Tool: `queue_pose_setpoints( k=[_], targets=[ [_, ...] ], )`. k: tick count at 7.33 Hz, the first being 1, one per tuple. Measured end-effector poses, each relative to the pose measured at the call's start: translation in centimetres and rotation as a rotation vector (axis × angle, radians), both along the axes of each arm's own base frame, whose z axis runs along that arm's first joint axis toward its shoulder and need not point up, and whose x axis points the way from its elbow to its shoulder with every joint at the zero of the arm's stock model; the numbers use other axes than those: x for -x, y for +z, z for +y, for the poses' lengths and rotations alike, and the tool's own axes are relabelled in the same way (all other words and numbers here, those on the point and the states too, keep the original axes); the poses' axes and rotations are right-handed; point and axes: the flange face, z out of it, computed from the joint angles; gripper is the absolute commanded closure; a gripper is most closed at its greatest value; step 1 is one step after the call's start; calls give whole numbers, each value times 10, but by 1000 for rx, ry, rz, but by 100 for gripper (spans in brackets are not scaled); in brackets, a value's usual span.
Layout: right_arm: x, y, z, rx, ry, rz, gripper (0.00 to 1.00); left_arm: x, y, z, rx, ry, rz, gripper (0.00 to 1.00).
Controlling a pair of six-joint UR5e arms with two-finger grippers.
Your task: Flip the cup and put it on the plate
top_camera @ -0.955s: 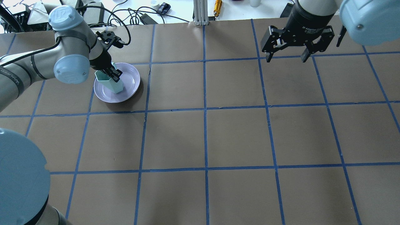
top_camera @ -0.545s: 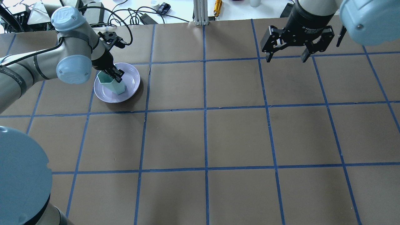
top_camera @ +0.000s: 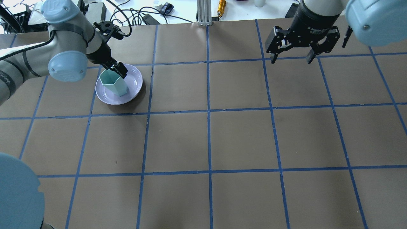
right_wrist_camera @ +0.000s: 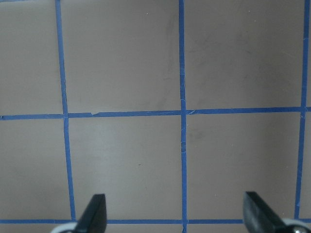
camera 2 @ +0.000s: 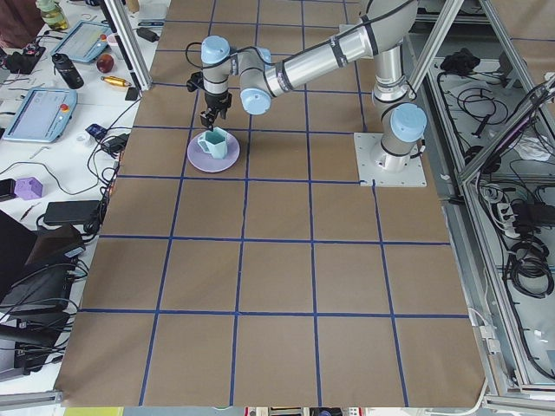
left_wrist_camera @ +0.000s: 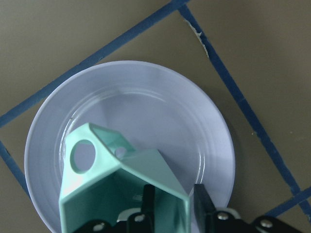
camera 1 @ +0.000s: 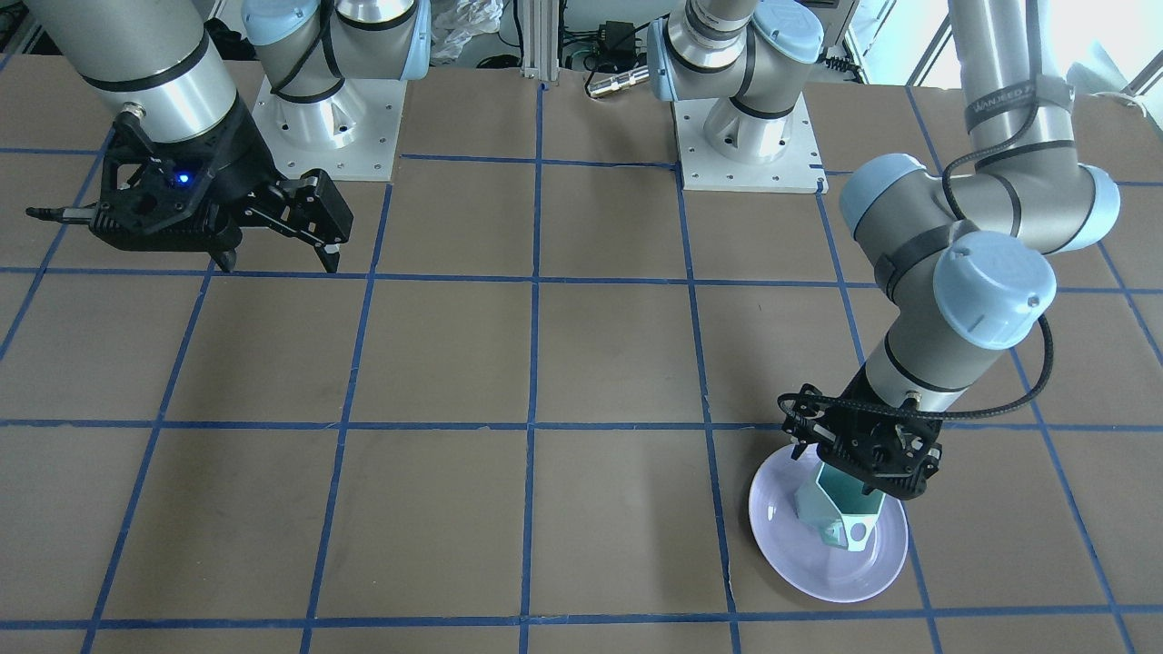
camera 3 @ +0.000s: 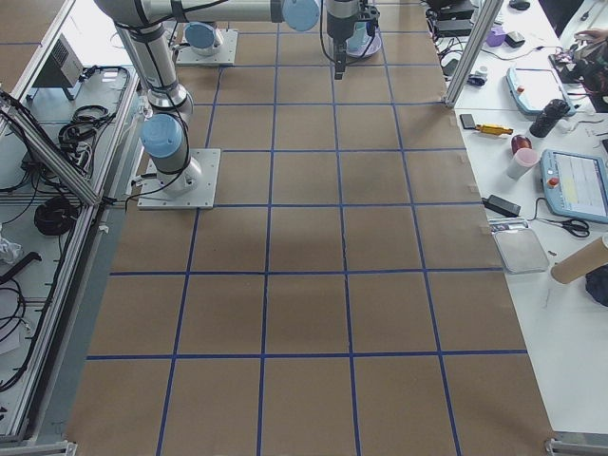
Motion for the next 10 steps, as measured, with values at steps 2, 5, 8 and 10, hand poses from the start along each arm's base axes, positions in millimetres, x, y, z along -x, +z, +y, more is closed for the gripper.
queue_pose_setpoints(
  k=[2,5,8,10],
  targets=[
    [0,0,0,0,0,0,0,23,48,26,-4,104,21,0],
    [0,0,0,0,0,-1,0,59,122,65,-66,363,99,0],
    [0,0,0,0,0,0,0,83,185,110,-146,571,92,0],
    [0,0,0,0,0,0,0,99,193,135,-170,661,54,0]
  ],
)
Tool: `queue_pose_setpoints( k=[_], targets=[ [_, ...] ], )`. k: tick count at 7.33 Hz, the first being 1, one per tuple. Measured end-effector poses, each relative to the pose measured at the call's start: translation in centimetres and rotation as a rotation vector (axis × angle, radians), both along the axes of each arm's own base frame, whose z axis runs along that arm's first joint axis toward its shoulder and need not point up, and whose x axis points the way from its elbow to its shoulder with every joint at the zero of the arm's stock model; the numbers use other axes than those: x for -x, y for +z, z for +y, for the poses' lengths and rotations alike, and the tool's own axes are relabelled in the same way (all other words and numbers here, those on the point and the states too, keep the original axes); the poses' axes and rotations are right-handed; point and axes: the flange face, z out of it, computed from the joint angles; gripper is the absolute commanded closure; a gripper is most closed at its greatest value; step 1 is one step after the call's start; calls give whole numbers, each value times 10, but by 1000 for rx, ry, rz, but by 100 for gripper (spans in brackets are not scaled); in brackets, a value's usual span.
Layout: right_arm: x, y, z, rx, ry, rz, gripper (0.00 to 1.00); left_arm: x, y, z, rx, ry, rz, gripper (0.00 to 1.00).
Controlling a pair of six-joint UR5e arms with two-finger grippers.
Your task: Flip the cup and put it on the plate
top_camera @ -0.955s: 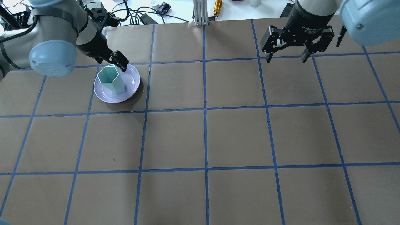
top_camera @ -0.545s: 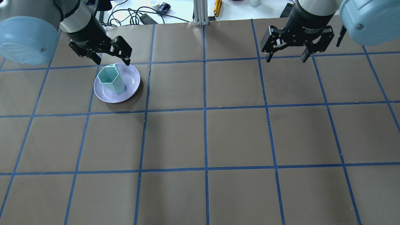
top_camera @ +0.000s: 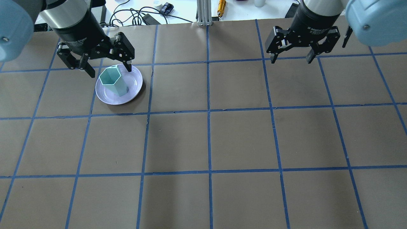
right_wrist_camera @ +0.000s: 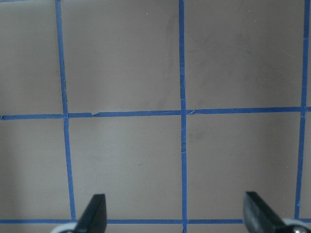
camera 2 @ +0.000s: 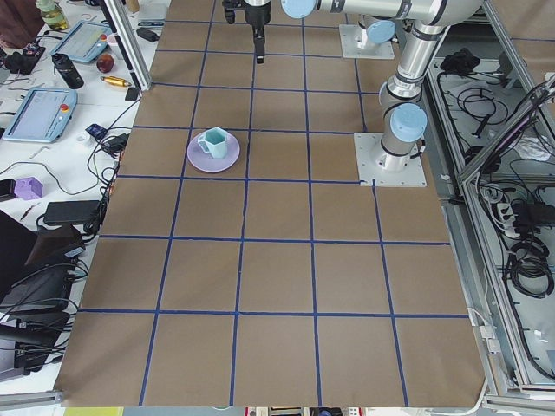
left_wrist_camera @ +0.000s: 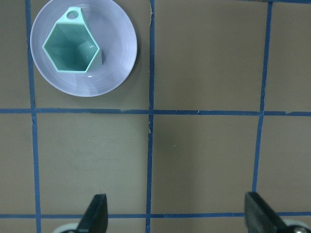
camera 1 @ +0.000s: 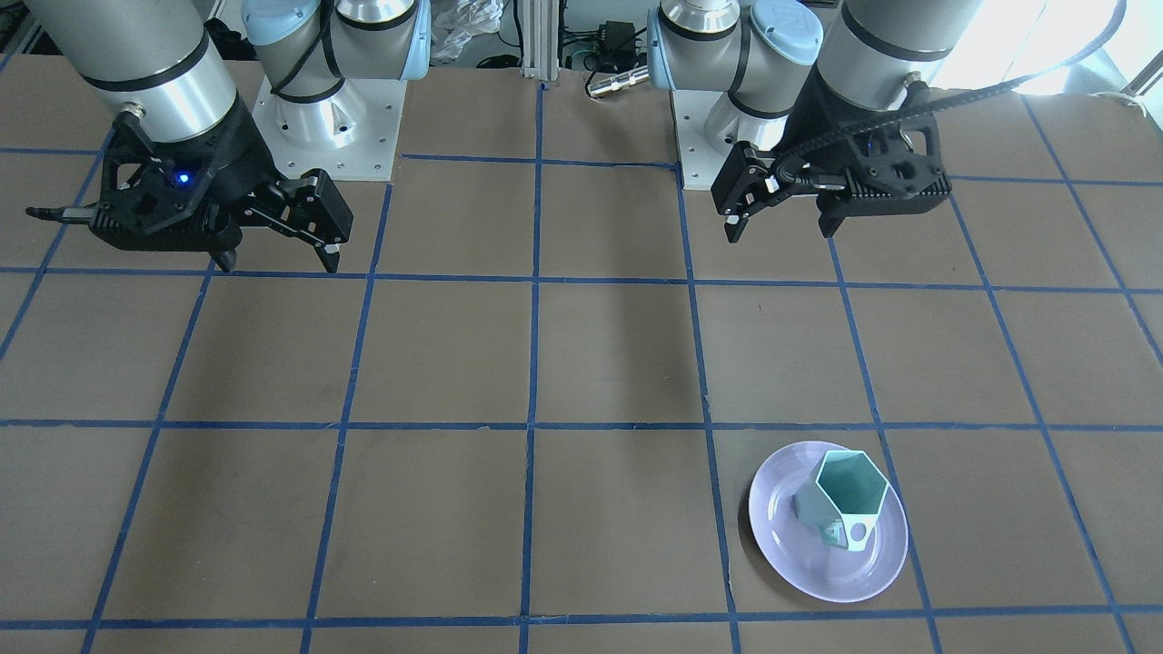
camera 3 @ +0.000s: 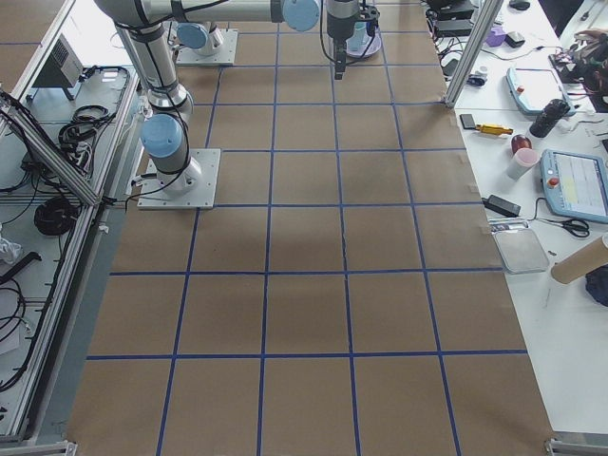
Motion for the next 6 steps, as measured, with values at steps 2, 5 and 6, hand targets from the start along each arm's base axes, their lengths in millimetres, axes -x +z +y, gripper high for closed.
queue_pose_setpoints(
  k=[2,5,6],
  targets=[
    [0,0,0,0,0,1,0,7,-1,9,-14,19,-7,0],
    [0,0,0,0,1,0,0,3,1,7,-8,-32,-2,0],
    [0,0,0,0,0,1,0,0,2,5,-4,-49,2,0]
  ],
)
